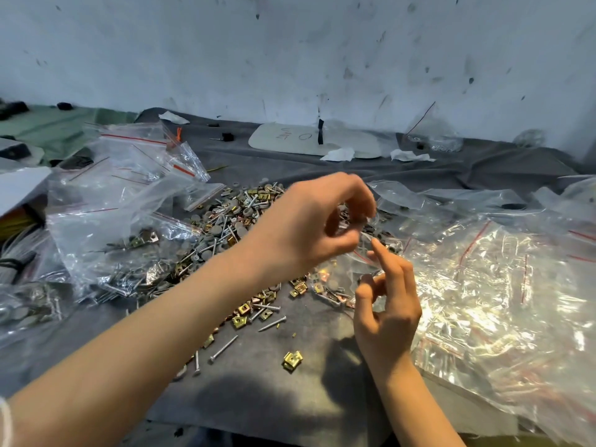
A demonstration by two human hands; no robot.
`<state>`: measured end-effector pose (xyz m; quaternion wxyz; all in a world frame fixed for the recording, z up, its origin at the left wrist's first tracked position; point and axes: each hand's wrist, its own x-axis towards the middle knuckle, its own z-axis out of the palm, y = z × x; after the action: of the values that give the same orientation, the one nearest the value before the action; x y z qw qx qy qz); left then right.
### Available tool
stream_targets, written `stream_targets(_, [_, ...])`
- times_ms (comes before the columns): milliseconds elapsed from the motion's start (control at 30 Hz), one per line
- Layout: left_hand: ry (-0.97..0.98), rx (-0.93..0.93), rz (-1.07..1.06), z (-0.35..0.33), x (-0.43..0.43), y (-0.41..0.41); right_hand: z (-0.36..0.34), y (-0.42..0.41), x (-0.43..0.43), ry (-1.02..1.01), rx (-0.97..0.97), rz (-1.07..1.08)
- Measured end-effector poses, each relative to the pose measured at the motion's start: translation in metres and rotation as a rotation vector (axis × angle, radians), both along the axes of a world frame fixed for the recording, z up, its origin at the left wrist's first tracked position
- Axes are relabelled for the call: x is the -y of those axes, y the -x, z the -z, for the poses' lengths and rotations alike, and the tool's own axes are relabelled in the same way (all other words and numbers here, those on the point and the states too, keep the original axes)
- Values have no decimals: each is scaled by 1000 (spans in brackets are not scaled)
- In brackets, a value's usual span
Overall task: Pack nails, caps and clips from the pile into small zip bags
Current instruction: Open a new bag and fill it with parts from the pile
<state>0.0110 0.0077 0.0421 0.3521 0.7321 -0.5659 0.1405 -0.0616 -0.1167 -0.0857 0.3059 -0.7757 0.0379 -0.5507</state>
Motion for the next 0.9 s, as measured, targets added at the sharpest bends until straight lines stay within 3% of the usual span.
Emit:
stream_targets(133, [-187, -20, -63, 13, 9, -2, -1, 1, 0, 1, -6, 8])
stream_targets(233, [-81, -72, -86, 19, 0, -6, -2, 1, 0, 0, -1, 18])
stream_targets(333, [46, -82, -238, 22, -15, -18, -2, 0, -1, -6, 1, 13])
stream_targets(533, [-540, -1, -439, 75, -35, -34, -3, 0, -1, -21, -1, 24])
stream_targets(633, [-612, 50, -421, 96, -32, -38, -3, 0, -1, -25, -4, 24])
stream_targets(800, [-695, 316, -590, 106, -14, -43, -2, 0, -1, -28, -6, 26])
stream_targets(900, [-665, 318, -643, 108, -8, -45, -3, 0, -1, -25, -5, 22])
